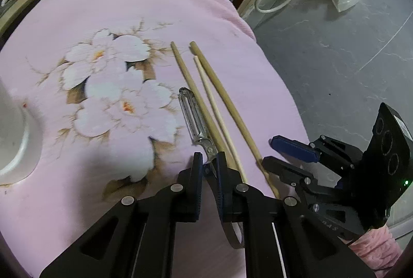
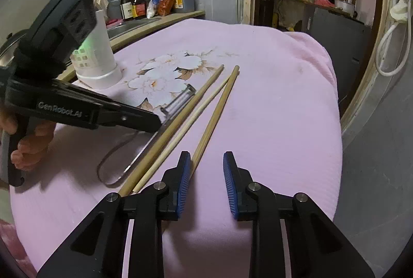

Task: Organize utensils
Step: 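Close the left tool on the steel peeler while the right tool grasps a chopstick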

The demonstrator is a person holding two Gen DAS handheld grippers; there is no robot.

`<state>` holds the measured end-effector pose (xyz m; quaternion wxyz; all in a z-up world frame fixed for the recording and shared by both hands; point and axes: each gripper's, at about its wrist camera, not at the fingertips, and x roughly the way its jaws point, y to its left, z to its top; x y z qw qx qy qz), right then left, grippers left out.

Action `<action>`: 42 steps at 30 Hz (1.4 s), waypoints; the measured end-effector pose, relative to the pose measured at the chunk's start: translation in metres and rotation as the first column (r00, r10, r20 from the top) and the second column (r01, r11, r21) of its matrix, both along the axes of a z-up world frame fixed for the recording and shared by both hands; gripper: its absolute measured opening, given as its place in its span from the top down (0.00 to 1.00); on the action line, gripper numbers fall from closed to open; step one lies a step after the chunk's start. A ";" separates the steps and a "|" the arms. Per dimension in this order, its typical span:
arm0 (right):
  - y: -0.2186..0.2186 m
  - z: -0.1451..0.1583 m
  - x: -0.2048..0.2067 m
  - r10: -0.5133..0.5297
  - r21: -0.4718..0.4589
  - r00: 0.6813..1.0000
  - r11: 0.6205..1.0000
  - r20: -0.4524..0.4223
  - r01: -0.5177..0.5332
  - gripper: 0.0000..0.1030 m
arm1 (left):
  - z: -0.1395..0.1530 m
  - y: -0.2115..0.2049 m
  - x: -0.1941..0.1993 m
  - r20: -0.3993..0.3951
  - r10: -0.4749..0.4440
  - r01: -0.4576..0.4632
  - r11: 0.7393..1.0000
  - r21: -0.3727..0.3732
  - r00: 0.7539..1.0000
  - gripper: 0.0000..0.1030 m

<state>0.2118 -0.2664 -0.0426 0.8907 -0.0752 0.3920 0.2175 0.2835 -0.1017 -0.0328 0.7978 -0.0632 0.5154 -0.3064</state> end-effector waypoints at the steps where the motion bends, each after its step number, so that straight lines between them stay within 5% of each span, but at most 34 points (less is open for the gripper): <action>1: 0.002 0.000 0.001 -0.001 -0.003 1.000 1.000 -0.007 0.001 0.77 | 0.001 0.003 -0.002 0.002 0.008 -0.008 1.000 0.005 1.000 0.93; 13: 0.016 -0.001 0.038 -0.029 -0.062 0.999 0.998 -0.044 0.027 0.80 | 0.006 0.038 -0.007 0.020 0.083 -0.084 0.996 0.033 0.996 0.93; 27: 0.025 -0.003 0.072 -0.050 -0.040 0.997 0.998 -0.057 0.048 0.80 | 0.009 0.027 0.020 0.016 0.106 -0.107 0.992 0.068 0.994 0.89; 34: 0.027 -0.003 0.078 -0.036 -0.047 0.998 0.998 -0.060 0.033 0.80 | 0.008 0.021 0.030 0.013 0.105 -0.106 0.990 0.092 0.994 0.76; 42: 0.039 -0.006 0.082 -0.021 -0.120 0.998 0.993 -0.062 0.013 0.79 | 0.007 0.004 0.031 0.053 0.079 -0.088 0.975 0.202 0.995 0.77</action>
